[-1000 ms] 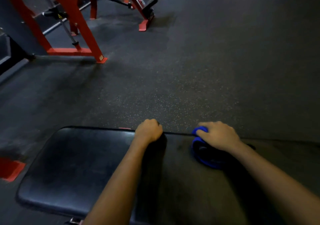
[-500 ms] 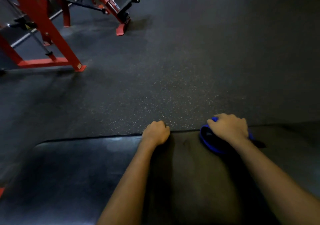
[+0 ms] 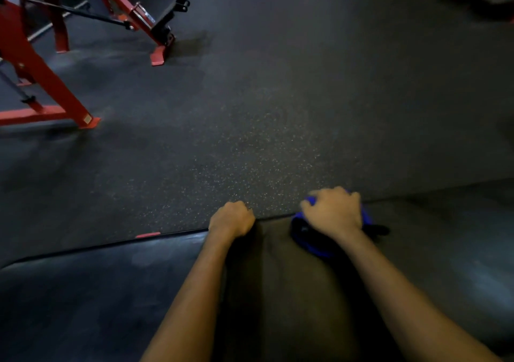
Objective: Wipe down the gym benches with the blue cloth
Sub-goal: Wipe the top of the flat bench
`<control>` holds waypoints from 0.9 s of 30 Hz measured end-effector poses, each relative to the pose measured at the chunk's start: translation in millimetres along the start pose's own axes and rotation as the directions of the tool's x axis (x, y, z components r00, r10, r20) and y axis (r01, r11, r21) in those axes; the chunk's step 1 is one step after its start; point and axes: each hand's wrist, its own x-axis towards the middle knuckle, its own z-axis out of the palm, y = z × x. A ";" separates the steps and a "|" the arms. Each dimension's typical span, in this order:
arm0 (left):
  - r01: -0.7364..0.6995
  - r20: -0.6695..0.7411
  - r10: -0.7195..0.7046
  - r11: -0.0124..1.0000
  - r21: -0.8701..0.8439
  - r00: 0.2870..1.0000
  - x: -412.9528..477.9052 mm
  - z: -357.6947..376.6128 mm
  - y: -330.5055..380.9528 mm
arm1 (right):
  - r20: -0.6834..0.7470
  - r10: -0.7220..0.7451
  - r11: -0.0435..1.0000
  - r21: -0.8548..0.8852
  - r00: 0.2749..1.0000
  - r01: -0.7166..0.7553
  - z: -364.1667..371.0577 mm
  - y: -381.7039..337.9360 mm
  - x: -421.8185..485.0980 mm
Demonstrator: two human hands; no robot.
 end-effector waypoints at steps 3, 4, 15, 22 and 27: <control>-0.030 0.020 0.031 0.999 -0.031 0.999 8.1 3.3 16.4 | 0.036 -0.179 0.977 0.123 0.983 0.173 -2.3 0.9 -8.7; -0.055 0.030 0.057 0.997 -0.047 0.998 10.3 5.4 25.0 | 0.055 -0.170 0.978 0.135 0.984 0.162 -5.9 16.5 -3.6; -0.242 0.058 0.242 0.970 -0.002 0.969 25.2 38.9 142.2 | -0.023 0.052 0.999 -0.003 0.998 -0.052 -16.7 119.4 15.8; -0.268 0.063 0.265 0.963 0.031 0.962 31.3 46.1 167.6 | 0.019 0.308 0.947 0.094 0.951 -0.308 -36.5 210.5 36.3; -0.303 0.075 0.305 0.952 -0.028 0.949 33.9 54.1 200.1 | -0.078 0.125 0.992 0.029 0.989 -0.123 -20.8 184.1 31.2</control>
